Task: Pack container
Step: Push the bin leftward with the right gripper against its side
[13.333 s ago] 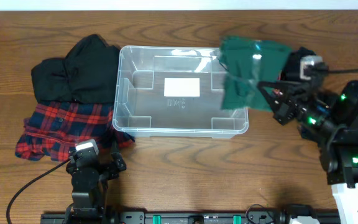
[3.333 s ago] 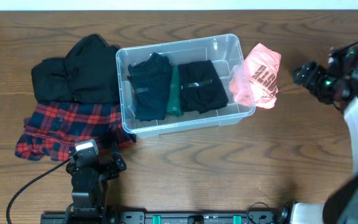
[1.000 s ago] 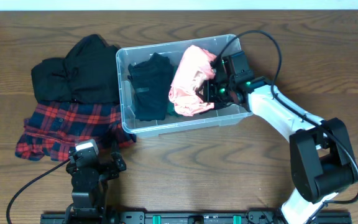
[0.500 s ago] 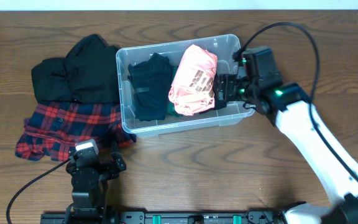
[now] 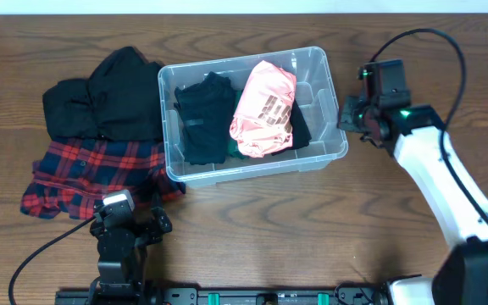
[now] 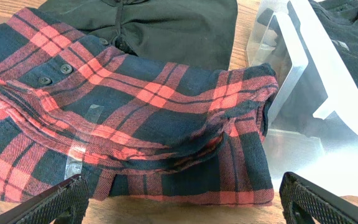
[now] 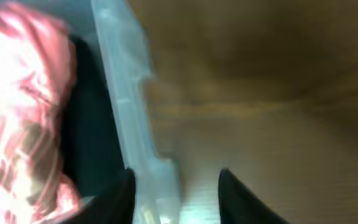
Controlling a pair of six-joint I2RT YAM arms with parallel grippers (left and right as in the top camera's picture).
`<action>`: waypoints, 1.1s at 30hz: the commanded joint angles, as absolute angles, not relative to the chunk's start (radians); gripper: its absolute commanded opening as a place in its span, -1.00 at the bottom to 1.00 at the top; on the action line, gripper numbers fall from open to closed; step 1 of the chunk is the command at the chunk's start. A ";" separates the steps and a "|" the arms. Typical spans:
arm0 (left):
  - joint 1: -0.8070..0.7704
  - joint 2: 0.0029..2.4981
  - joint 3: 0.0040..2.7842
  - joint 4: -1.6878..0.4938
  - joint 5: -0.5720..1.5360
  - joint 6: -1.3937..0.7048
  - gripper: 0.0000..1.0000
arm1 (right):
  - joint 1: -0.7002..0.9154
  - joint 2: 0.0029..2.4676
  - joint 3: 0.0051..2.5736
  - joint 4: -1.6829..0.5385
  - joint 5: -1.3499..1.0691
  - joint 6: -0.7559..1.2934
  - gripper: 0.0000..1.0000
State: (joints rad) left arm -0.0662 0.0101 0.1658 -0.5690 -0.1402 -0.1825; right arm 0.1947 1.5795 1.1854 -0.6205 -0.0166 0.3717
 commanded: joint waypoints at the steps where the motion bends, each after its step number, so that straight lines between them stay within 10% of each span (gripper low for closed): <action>1: -0.061 0.004 0.151 -0.566 -0.146 -0.176 0.96 | 0.210 1.624 1.182 -0.632 -0.068 0.362 -0.31; 13: -0.061 0.004 0.151 -0.566 -0.145 -0.176 0.96 | 0.201 1.644 1.182 -0.721 0.034 0.363 -0.80; 33: -0.061 0.004 0.151 -0.566 -0.146 -0.176 0.96 | 0.081 1.641 1.182 -0.837 0.231 0.192 -0.78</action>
